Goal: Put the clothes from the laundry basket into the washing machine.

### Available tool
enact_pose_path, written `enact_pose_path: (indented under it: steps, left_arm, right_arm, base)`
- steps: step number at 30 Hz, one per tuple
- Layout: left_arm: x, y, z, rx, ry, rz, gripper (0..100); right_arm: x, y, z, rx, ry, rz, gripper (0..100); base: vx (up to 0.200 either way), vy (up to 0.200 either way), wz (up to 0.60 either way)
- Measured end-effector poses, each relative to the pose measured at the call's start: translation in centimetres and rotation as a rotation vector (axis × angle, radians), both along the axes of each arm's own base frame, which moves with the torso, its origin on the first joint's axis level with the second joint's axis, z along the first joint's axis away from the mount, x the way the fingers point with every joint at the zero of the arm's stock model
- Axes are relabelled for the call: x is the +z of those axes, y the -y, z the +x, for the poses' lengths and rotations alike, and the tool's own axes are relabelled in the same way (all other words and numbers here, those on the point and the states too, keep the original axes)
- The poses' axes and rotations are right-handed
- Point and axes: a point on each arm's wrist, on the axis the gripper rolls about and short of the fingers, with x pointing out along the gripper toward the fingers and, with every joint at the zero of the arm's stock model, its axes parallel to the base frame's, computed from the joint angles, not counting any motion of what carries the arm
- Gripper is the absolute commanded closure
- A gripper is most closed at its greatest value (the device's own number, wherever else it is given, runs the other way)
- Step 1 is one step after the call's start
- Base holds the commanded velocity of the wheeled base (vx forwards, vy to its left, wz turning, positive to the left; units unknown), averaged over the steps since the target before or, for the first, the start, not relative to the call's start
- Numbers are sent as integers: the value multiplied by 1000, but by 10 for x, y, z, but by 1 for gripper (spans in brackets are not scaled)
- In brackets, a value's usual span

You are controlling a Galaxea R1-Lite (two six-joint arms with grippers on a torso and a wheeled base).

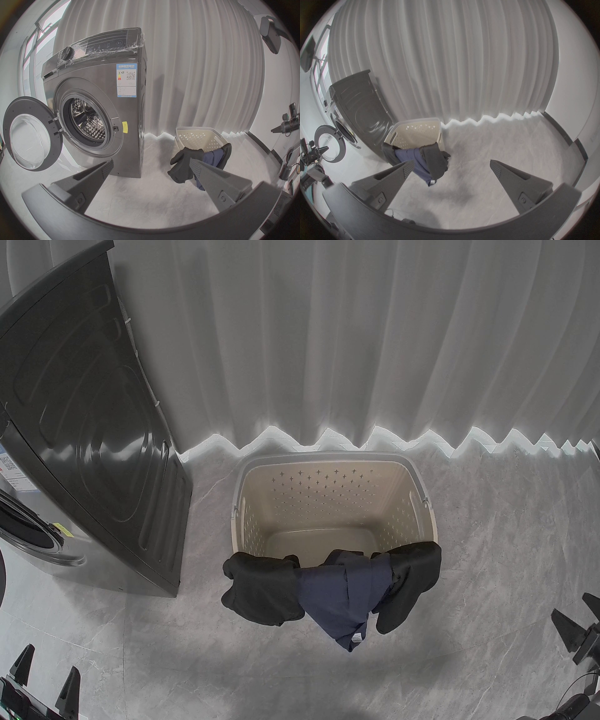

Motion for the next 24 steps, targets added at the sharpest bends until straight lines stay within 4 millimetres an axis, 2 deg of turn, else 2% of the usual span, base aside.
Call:
enact_pose_path:
  steps: [6,11,24]
  left_arm:
    - [0,0,0,0,1,0,0]
    - [0,0,0,0,0,0,0]
    - [0,0,0,0,0,-1,0]
  right_arm:
    - [2,-7,43,78,-101,17,0]
    - [-3,-17,73,135,-187,19,0]
    - [-22,-45,131,206,-361,45,0]
  base:
    - [0,0,0]
    - [0,0,0]
    - [0,0,0]
